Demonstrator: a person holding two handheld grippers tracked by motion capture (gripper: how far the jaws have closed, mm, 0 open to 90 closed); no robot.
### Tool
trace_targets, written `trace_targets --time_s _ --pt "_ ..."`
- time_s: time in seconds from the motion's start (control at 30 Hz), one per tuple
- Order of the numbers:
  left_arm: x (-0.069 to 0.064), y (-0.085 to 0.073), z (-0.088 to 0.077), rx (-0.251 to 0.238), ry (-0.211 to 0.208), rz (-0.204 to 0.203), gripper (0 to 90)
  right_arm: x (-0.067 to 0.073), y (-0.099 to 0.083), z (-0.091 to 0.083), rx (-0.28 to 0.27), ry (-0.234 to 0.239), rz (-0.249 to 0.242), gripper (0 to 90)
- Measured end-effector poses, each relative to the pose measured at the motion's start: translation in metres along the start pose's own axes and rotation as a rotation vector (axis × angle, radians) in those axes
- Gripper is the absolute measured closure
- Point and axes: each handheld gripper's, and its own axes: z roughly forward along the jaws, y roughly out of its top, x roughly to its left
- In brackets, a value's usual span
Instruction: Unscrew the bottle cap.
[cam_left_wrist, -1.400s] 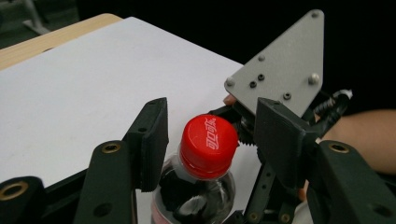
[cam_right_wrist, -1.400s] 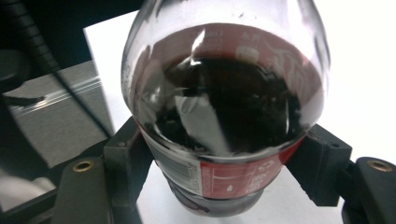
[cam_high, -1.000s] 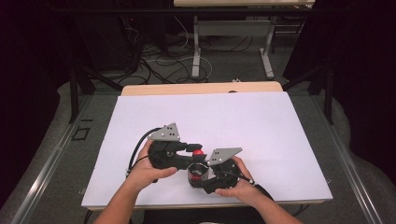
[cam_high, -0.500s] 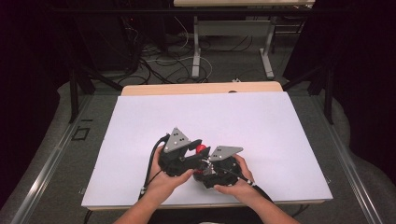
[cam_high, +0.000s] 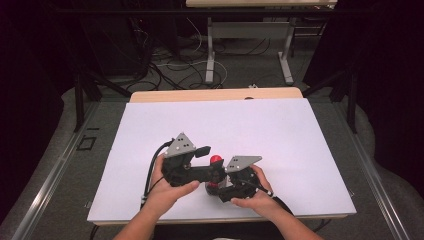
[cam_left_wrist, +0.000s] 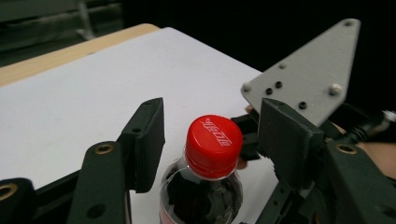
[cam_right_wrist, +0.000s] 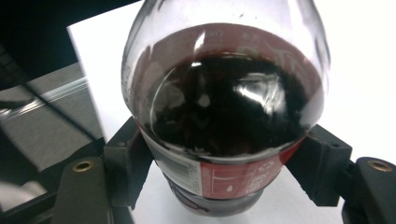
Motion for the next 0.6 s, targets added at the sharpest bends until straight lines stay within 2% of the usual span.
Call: trace_targets --time_s 0.03,0.1,0.17,0.3,0.37,0.47,0.6 --pt "0.003 0.000 0.000 0.013 -0.050 0.020 42.1 0.001 0.001 -0.001 0.013 0.026 -0.005 29.0" --pt "0.010 -0.001 0.000 0.029 -0.133 0.064 45.3 0.005 0.001 0.001 0.000 0.057 -0.022 29.0" --pt "0.015 -0.003 -0.001 0.040 -0.184 0.078 46.7 0.006 0.001 0.000 0.009 0.069 -0.036 29.0" --pt "0.021 -0.005 -0.002 0.036 -0.244 0.091 52.8 0.010 0.001 0.003 0.006 0.107 -0.054 29.0" --pt "0.022 -0.006 -0.002 0.045 -0.255 0.106 56.5 0.010 0.001 0.002 0.023 0.127 -0.061 29.0" --pt "0.021 -0.007 -0.001 0.042 -0.246 0.112 61.0 0.011 0.001 0.003 0.008 0.121 -0.060 29.0" --pt "0.017 -0.007 0.000 0.032 -0.185 0.104 61.5 0.010 0.001 0.003 0.005 0.097 -0.049 29.1"
